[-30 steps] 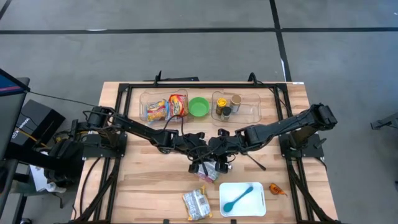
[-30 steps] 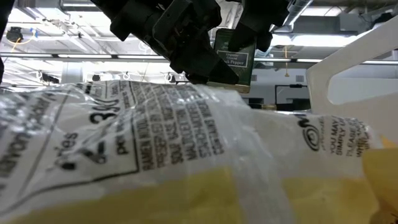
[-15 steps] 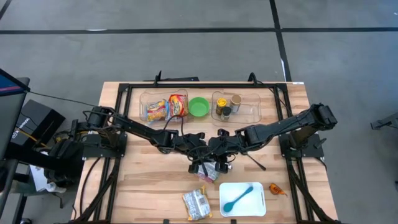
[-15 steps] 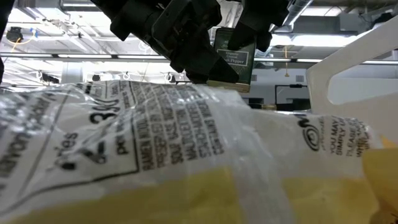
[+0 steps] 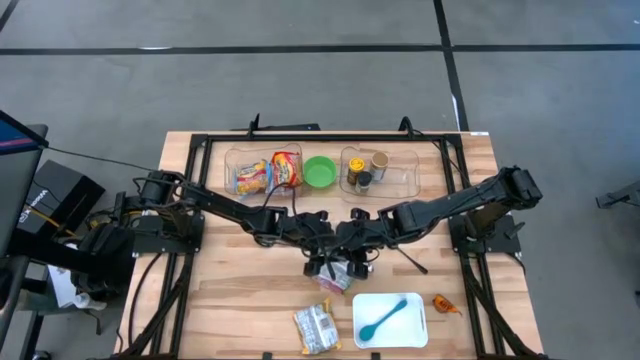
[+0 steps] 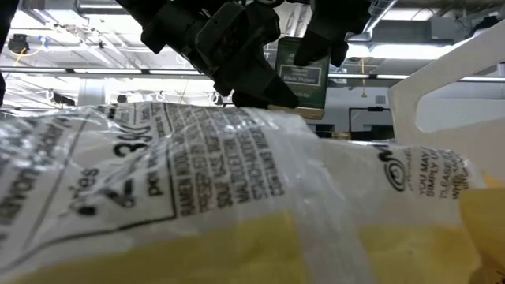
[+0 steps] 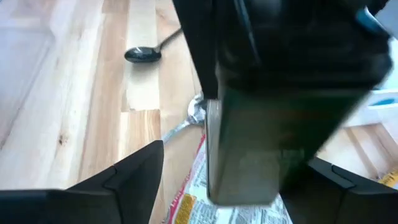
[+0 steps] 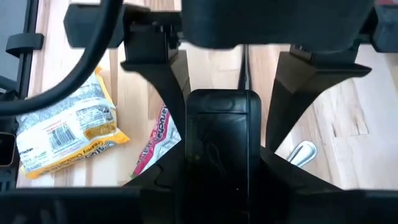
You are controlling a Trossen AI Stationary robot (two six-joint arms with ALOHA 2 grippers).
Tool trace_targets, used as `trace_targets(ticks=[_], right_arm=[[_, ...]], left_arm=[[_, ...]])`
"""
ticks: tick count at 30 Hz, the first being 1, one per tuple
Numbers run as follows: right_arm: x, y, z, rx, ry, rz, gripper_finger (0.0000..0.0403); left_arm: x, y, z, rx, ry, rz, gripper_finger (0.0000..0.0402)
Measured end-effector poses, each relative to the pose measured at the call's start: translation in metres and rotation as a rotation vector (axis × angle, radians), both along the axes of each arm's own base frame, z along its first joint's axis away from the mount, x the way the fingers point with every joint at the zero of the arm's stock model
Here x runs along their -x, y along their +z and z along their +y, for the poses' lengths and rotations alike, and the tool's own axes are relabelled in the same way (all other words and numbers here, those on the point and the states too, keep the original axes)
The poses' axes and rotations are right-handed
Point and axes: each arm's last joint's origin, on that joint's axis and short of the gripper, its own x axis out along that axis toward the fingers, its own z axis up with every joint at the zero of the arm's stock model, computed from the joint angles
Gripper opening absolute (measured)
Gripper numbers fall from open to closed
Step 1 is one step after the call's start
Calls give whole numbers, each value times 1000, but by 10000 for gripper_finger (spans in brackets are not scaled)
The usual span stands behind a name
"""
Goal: Pick & Place Food Item
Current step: Put the black spice can in the right transparent bin
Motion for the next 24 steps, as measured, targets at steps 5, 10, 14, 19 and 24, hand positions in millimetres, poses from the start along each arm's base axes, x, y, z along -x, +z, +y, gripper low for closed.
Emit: trace_targets(ticks=[5, 10, 14, 19, 24], right_arm=[[1, -1, 0, 1, -1, 7, 133], [4, -3, -1, 19, -12, 54, 118], [9, -6, -1, 47, -20, 97, 118], [18, -2, -4, 63, -69, 139, 133], [35, 14, -9, 153, -130, 125, 118]], left_arm=[[1, 1, 0, 11, -16, 5, 281], [7, 10, 0, 10, -16, 17, 282], [13, 20, 1, 4, -9, 26, 281], [20, 29, 3, -11, 9, 37, 278], [26, 26, 5, -39, 46, 42, 277]])
